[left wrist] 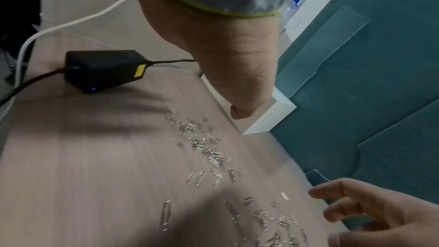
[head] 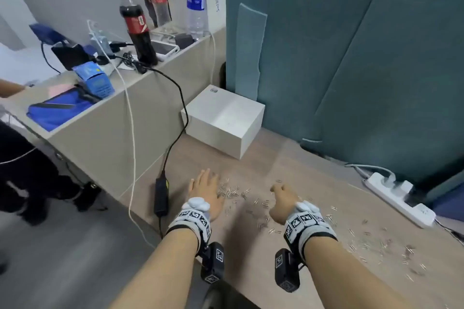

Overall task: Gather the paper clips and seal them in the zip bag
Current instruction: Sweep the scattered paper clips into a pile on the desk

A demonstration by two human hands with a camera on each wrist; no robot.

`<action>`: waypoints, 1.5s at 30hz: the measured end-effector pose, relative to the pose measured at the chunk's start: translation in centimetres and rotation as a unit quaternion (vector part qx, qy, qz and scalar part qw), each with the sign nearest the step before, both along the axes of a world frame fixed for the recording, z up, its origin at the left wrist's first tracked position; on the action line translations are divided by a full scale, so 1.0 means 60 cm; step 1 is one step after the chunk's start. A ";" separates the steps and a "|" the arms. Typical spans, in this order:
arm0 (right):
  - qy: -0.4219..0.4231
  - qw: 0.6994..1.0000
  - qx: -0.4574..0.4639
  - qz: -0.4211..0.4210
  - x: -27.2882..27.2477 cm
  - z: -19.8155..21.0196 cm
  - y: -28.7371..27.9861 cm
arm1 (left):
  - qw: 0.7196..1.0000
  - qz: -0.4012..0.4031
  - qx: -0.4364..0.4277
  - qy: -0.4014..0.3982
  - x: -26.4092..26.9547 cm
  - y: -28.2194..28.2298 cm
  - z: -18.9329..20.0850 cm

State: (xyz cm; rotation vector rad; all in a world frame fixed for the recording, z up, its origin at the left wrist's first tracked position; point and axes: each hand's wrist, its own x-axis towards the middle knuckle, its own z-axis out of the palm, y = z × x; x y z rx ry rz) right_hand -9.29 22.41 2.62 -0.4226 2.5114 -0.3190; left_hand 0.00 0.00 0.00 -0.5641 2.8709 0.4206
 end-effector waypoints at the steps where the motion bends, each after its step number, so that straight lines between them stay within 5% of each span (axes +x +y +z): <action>1: 0.000 1.000 0.021 -0.003 0.000 -0.017 -0.004 | 1.000 0.000 0.003 -0.014 0.002 -0.009 -0.019; 8: -0.016 0.995 0.071 -0.064 0.015 -0.148 -0.013 | 0.997 0.031 0.044 -0.064 0.016 -0.045 -0.165; 16: 0.003 0.996 -0.059 -0.068 0.013 -0.201 -0.057 | 0.998 -0.067 0.000 0.012 0.010 0.027 -0.260; 21: 0.042 0.988 -0.116 -0.095 -0.001 -0.203 -0.051 | 0.988 -0.147 -0.029 0.040 -0.010 0.056 -0.265; 26: 0.091 0.979 0.004 -0.181 -0.023 -0.198 -0.013 | 0.997 -0.025 -0.052 0.042 -0.039 -0.030 -0.259; 31: 0.076 0.977 -0.037 -0.197 -0.028 -0.209 -0.024 | 0.999 0.005 -0.033 0.031 -0.052 -0.061 -0.274; 38: 0.016 0.983 -0.127 -0.135 -0.016 -0.218 -0.076 | 0.986 -0.159 0.012 0.053 -0.071 0.004 -0.250; 45: 0.008 0.983 -0.116 -0.141 -0.024 -0.224 -0.097 | 0.994 0.091 -0.055 0.019 -0.072 -0.153 -0.254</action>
